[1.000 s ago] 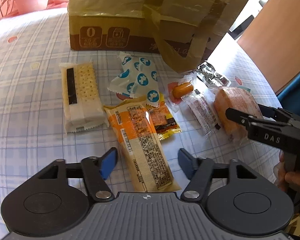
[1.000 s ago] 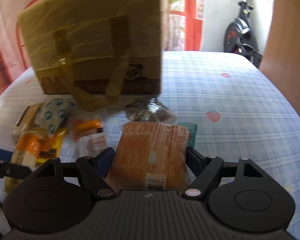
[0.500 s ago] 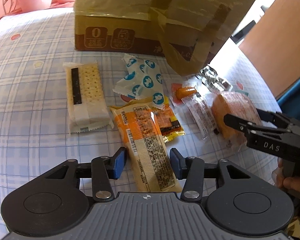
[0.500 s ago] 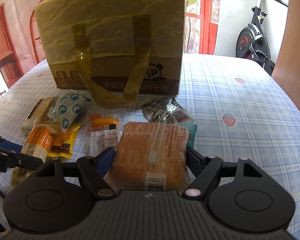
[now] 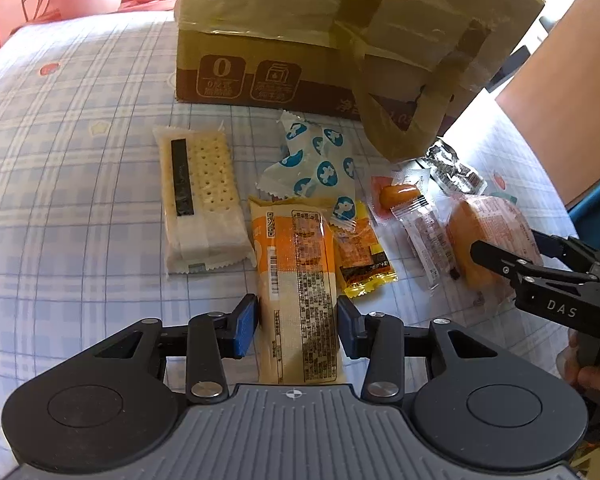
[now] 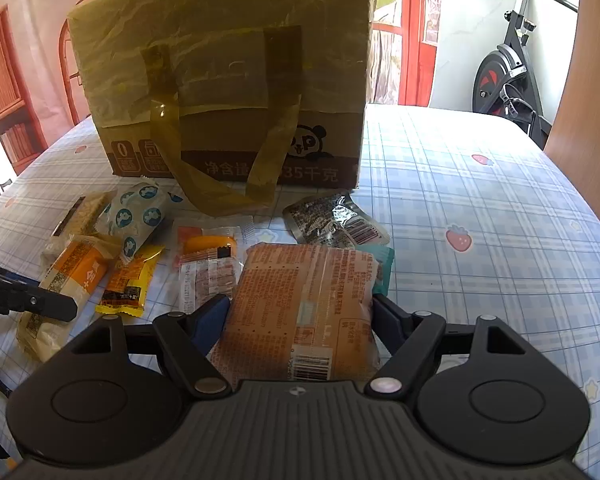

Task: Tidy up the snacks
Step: 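Grasp the orange-wrapped bread with the left tool while the right tool grasps the pink-orange bread bag, then lift both held breads and carry them over the cardboard box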

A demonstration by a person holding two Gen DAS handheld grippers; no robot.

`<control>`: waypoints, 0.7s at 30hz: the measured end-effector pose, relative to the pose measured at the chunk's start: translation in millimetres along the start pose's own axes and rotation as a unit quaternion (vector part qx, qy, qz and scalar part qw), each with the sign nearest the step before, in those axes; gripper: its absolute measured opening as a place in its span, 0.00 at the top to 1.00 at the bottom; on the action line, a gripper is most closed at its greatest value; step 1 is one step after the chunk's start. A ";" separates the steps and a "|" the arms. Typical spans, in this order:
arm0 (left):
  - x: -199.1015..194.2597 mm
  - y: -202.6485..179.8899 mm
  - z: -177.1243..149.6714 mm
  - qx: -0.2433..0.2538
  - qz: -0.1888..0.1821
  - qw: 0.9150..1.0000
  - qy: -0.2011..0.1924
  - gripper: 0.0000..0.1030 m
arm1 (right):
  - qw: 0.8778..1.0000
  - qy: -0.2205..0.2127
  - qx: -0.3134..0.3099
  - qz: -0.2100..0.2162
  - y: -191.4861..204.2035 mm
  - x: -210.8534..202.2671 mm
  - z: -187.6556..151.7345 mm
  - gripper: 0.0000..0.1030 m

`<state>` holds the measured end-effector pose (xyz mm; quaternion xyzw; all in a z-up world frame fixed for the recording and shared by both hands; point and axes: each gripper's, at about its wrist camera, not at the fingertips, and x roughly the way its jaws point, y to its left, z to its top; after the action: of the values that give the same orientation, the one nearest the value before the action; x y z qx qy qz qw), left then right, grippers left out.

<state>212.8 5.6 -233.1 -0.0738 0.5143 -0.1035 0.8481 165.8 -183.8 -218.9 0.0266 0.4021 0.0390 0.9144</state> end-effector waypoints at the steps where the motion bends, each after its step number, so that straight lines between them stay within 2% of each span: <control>1: 1.0 -2.1 1.3 0.005 0.004 1.000 0.001 0.57 | 1.000 0.000 0.001 0.000 -0.1 0.1 -0.1 0.24; 6: 6.0 -6.0 8.3 0.024 0.017 1.000 0.008 0.56 | 1.000 0.003 0.000 -0.002 0.3 0.8 0.7 0.24; 14: 7.5 -7.3 8.8 0.039 0.025 0.999 -0.006 0.58 | 1.000 0.003 -0.002 -0.002 -0.2 0.7 0.5 0.24; 21: 0.4 7.2 3.7 0.003 -0.005 1.000 -0.018 0.59 | 1.000 0.002 0.002 0.001 -1.1 0.9 -0.7 0.24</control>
<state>217.0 12.5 -233.4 -0.0751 0.4986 -0.1080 0.8568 165.9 -184.8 -220.1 0.0283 0.4037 0.0392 0.9136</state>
